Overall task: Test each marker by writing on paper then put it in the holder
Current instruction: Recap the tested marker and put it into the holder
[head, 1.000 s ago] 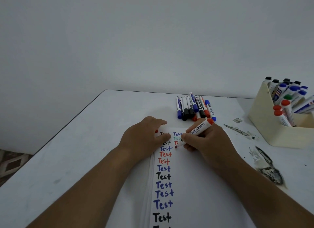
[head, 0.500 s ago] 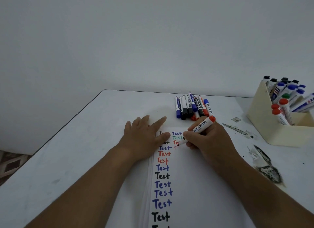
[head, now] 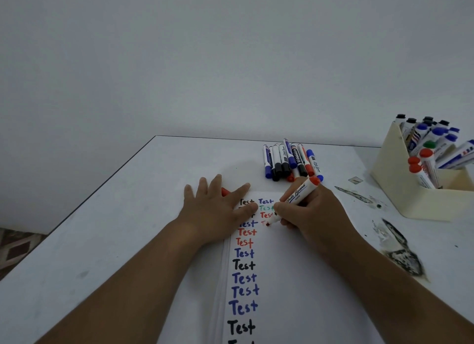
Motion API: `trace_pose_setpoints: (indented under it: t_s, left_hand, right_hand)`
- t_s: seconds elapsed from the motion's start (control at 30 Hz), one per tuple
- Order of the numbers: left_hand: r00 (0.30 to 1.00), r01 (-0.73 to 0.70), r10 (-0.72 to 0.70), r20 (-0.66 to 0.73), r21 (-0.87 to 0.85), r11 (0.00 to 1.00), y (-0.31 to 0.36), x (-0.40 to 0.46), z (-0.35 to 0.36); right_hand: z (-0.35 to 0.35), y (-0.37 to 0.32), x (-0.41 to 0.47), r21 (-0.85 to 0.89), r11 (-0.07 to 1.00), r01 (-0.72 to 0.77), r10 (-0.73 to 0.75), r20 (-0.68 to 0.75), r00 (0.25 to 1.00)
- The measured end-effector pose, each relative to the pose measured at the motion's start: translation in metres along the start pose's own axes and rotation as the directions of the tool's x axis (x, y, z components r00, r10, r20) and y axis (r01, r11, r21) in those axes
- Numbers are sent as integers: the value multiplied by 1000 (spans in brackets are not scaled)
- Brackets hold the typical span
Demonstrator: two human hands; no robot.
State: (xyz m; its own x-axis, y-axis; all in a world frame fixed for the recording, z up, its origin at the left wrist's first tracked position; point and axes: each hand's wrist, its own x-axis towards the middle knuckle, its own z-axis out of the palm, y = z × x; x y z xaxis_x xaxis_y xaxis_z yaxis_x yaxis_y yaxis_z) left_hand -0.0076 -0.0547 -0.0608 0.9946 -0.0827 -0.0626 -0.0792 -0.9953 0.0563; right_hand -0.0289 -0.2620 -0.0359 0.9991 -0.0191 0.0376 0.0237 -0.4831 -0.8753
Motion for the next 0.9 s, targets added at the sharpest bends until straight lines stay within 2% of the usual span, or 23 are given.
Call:
trace_pose_setpoints:
  t_s: [0.17, 0.47, 0.63, 0.9]
  left_hand:
    - [1000, -18, 18, -3, 7, 1000, 0, -2, -2]
    - [1000, -16, 15, 7, 4, 1000, 0, -1, -2]
    - [1000, -23, 23, 5, -9, 1000, -1, -1, -1]
    - [1000, -18, 18, 5, -4, 1000, -1, 0, -1]
  right_hand:
    - [-1, 1, 2, -11, 1000, 3, -4, -57, 998]
    - [0, -1, 2, -6, 1000, -12, 12, -28, 1000]
    - [0, 0, 4, -1, 1000, -19, 19, -73, 997]
    - [-1, -1, 5, 37, 999, -29, 30, -36, 999]
